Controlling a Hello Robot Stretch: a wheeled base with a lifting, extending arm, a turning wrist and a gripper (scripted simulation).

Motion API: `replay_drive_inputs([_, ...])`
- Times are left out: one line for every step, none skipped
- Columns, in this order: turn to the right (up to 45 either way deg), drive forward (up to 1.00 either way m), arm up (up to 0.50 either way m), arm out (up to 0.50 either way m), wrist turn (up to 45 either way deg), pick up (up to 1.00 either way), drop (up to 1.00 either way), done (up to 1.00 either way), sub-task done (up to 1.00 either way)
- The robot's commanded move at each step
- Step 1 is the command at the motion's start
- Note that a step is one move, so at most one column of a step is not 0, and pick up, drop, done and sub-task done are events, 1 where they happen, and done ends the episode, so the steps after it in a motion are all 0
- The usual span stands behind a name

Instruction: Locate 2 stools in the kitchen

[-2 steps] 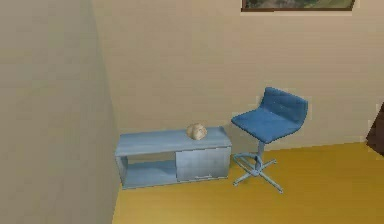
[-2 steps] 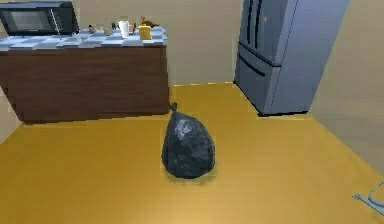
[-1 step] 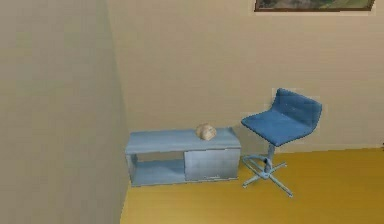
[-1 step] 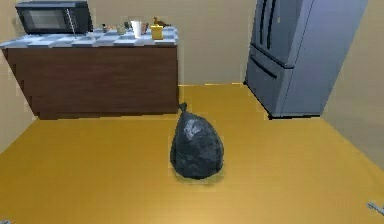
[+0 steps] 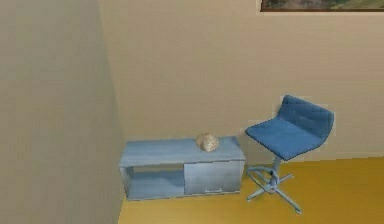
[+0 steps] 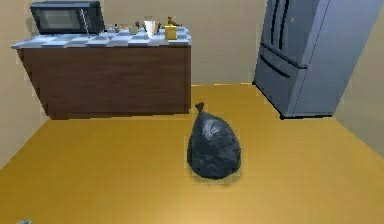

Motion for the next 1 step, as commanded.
replay_drive_inputs([-3.0,0.00,0.00,0.00,0.0,0.00,0.00,0.00,0.00])
